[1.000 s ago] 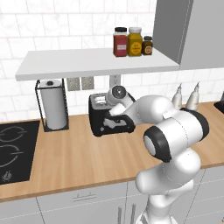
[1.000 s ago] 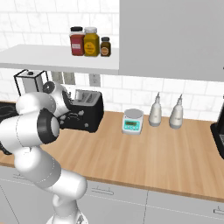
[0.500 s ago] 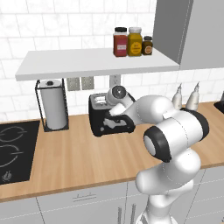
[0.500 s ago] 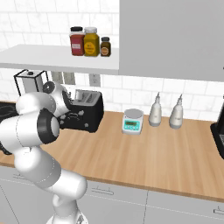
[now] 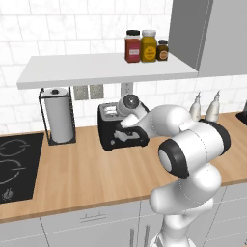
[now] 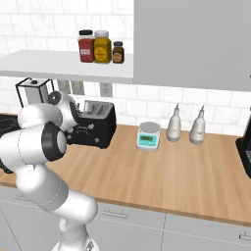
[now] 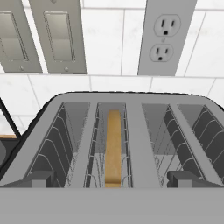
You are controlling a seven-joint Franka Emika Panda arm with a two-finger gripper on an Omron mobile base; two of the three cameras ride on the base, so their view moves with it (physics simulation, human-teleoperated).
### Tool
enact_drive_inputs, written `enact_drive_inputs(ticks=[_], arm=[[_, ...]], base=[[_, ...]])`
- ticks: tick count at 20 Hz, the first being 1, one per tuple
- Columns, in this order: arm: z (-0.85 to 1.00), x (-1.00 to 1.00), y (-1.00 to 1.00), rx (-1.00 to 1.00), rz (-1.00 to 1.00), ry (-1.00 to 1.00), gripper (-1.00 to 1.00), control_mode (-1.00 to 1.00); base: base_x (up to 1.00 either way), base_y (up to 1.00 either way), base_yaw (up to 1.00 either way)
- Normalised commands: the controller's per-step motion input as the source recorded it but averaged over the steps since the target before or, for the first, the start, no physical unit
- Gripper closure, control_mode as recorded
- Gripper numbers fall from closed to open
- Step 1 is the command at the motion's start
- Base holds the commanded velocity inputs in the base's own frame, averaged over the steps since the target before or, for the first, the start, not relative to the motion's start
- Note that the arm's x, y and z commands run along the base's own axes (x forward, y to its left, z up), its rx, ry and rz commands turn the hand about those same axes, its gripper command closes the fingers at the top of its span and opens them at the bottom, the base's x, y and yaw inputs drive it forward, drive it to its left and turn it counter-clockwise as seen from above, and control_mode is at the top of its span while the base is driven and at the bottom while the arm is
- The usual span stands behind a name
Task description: Start the toaster. Once the lever pops up, take the bread to the plate on the dining counter.
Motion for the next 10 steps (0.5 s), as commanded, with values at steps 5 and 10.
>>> enact_drive_inputs(ticks=[5, 10], arm=[[0.00, 0.00, 0.00, 0.00, 0.00, 0.00, -1.00, -1.00], [0.00, 0.00, 0.00, 0.00, 0.00, 0.00, -1.00, -1.00]], base=[[0.00, 0.00, 0.00], [0.00, 0.00, 0.00]])
